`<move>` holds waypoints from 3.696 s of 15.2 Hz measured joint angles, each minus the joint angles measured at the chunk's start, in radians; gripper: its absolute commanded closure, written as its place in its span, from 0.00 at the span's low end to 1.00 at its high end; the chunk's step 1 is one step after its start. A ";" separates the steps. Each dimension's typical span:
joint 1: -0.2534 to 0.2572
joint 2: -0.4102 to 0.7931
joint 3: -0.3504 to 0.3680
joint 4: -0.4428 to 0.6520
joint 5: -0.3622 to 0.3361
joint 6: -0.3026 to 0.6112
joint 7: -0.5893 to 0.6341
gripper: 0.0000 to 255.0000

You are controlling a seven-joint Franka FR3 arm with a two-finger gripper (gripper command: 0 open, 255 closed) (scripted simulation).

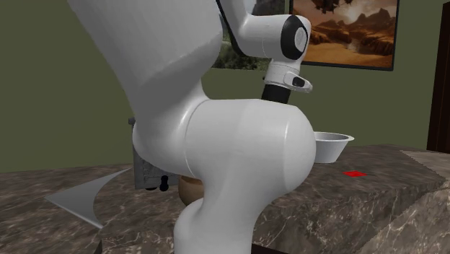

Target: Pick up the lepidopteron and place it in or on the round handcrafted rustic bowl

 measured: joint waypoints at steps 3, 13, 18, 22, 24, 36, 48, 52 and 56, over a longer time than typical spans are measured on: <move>0.026 -0.102 0.044 -0.075 0.032 -0.015 0.053 1.00; 0.171 -0.448 0.218 -0.262 0.195 -0.117 0.274 1.00; 0.194 -0.462 0.246 -0.325 0.230 -0.066 0.278 1.00; 0.201 -0.438 0.260 -0.369 0.250 0.000 0.259 1.00; 0.206 -0.437 0.264 -0.386 0.257 0.017 0.255 1.00; 0.196 -0.385 0.305 -0.285 0.295 -0.083 0.419 0.00; 0.230 -0.343 0.367 -0.342 0.371 0.004 0.452 0.00; 0.230 -0.343 0.368 -0.343 0.372 0.005 0.452 1.00; 0.230 -0.343 0.368 -0.343 0.372 0.005 0.452 1.00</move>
